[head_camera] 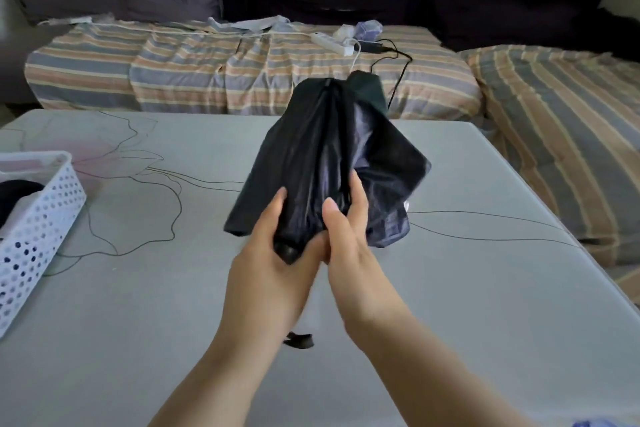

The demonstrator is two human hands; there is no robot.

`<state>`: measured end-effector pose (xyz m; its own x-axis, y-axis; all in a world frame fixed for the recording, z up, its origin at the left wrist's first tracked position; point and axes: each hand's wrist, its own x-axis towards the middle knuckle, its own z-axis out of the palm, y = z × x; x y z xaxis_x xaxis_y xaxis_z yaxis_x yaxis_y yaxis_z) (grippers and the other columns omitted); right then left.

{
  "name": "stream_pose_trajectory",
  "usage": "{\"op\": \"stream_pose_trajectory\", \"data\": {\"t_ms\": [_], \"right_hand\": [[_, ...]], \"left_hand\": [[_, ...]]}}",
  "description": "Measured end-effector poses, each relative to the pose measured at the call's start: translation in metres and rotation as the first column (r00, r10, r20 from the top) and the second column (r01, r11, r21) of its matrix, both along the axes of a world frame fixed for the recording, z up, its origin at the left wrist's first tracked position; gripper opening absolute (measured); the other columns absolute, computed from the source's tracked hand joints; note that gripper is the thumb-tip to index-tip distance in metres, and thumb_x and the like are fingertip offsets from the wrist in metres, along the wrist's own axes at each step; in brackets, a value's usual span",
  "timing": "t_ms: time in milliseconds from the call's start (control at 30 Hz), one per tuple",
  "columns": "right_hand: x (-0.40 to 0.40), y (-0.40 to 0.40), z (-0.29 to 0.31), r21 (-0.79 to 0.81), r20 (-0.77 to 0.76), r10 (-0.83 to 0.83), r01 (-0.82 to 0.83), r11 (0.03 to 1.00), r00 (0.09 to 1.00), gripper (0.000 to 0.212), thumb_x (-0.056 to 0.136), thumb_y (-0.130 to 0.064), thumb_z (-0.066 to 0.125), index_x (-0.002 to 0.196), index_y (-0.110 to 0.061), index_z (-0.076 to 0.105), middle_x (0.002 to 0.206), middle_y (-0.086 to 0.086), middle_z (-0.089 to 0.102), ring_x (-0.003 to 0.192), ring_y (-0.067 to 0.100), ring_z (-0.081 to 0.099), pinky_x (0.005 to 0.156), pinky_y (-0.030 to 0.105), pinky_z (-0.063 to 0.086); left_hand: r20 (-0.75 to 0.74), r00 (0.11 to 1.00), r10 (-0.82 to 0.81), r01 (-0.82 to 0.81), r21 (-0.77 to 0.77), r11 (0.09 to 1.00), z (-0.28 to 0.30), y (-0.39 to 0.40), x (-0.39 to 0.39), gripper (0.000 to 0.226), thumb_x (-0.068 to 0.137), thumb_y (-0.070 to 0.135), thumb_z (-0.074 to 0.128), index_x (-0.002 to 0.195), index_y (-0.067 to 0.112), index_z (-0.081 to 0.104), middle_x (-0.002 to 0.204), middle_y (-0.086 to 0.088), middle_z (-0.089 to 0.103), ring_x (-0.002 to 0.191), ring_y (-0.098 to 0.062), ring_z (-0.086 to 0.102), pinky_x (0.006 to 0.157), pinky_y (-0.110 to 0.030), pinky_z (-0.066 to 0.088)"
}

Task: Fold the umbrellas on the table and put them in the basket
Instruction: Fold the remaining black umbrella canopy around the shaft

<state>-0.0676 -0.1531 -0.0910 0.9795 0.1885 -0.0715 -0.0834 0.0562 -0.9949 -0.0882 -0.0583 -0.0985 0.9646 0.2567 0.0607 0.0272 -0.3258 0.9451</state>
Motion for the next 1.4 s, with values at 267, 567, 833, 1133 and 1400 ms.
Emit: {"op": "stream_pose_trajectory", "data": {"t_ms": [267,567,833,1133,1400], "right_hand": [[0.032,-0.045,-0.001,-0.233,-0.065,-0.483,0.457,0.858,0.873,0.061,0.087,-0.042,0.062,0.139,-0.031,0.032,0.118,0.002,0.046,0.109,0.019,0.052,0.093,0.033,0.043],[0.038,-0.044,-0.005,-0.150,-0.154,-0.336,0.314,0.937,0.929,0.026,0.097,-0.036,0.051,0.081,-0.019,0.063,0.106,0.018,0.067,0.099,0.034,0.065,0.087,0.043,0.056],[0.039,-0.056,-0.023,-0.288,-0.265,-0.334,0.256,0.923,0.904,0.015,0.099,-0.027,0.050,0.099,-0.017,0.061,0.094,0.002,0.066,0.084,0.017,0.063,0.061,0.021,0.055],[0.036,-0.059,-0.030,-0.443,-0.271,-0.308,0.166,0.881,0.912,0.026,0.095,-0.027,0.053,0.094,-0.003,0.062,0.081,0.010,0.059,0.070,0.022,0.058,0.080,0.042,0.056],[0.035,-0.074,-0.021,-0.533,-0.004,-0.271,0.227,0.815,0.963,0.033,0.099,-0.022,0.049,0.081,0.002,0.063,0.050,-0.003,0.063,0.041,0.003,0.051,0.049,0.015,0.043]], "left_hand": [[-0.123,0.992,0.013,-0.065,-0.432,0.899,-0.004,0.021,0.007,0.028,0.093,0.020,0.058,0.115,0.037,0.061,0.065,-0.003,0.065,0.045,-0.017,0.050,0.042,-0.023,0.034],[-0.428,0.897,-0.111,-0.156,-0.541,0.826,-0.010,0.007,0.005,0.021,0.094,0.025,0.055,0.096,0.005,0.062,0.063,-0.014,0.066,0.037,-0.016,0.053,0.034,-0.016,0.038],[-0.512,0.857,-0.052,-0.159,-0.360,0.919,-0.035,0.007,0.006,0.022,0.096,0.024,0.052,0.087,0.005,0.056,0.061,-0.010,0.056,0.048,-0.021,0.052,0.047,-0.026,0.044],[-0.437,0.898,0.038,0.024,0.134,0.991,-0.045,0.001,0.007,0.050,0.093,0.055,0.041,0.129,0.020,0.037,0.077,-0.008,0.062,0.072,-0.033,0.067,0.059,-0.032,0.046],[-0.480,0.877,-0.021,-0.185,-0.379,0.907,-0.033,0.000,0.006,0.046,0.096,0.046,0.046,0.085,0.002,0.051,0.050,-0.011,0.052,0.034,-0.017,0.044,0.037,-0.018,0.037]]}}
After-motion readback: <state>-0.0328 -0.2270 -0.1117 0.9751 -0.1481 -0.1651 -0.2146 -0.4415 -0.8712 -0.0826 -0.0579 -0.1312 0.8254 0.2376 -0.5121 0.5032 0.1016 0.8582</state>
